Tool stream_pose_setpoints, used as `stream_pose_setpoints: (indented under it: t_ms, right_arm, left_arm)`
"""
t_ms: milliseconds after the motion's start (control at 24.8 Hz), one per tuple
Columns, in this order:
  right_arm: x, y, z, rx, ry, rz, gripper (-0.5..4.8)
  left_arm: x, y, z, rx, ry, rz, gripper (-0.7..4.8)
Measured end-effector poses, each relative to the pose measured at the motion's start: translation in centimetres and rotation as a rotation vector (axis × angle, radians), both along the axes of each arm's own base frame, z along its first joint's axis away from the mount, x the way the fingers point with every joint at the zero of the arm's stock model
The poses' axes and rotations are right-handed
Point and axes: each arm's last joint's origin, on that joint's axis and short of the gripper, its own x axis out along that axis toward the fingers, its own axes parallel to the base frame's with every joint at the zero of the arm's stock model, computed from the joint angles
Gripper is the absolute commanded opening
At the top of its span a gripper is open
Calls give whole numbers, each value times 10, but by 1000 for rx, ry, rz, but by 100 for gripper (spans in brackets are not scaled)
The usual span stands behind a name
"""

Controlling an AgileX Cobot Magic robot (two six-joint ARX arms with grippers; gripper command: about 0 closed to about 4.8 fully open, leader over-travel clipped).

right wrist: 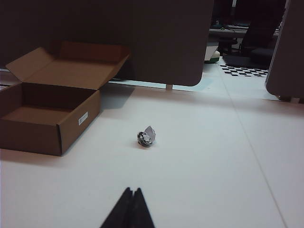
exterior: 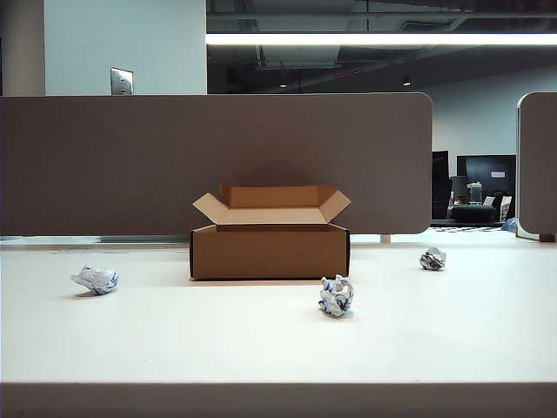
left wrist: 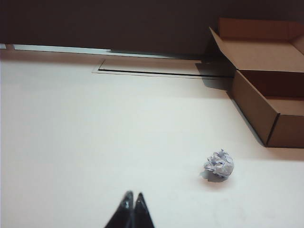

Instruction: Pick up all the paper balls on the table and put them in the paper box.

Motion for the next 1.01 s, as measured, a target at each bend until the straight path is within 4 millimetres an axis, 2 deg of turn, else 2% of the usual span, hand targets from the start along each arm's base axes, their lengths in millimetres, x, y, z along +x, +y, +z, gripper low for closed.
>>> stream_pose_setpoints:
  t_ms: [564, 726, 766, 847, 887, 1008]
  right_arm:
    - [0, 0, 0, 2, -3, 0, -6]
    - [0, -1, 1, 82, -4, -39, -6]
    - [0, -2, 4, 119, -21, -57, -6]
    - [-4, -3, 21, 178, -55, -93, -6]
    - [-11, -5, 47, 214, -135, -109, -6]
    - [-14, -5, 79, 226, -184, -109, -6]
  left_arm:
    - [0, 0, -2, 0, 17, -2, -5]
    - [-1, -1, 1, -25, 13, -16, -6]
    - [-3, -1, 12, -27, -4, -23, -5]
    - [-12, 0, 43, -29, -67, -23, -5]
    - [-18, 0, 66, -30, -96, -23, -5]
    - [-21, 0, 97, -30, -101, -24, -5]
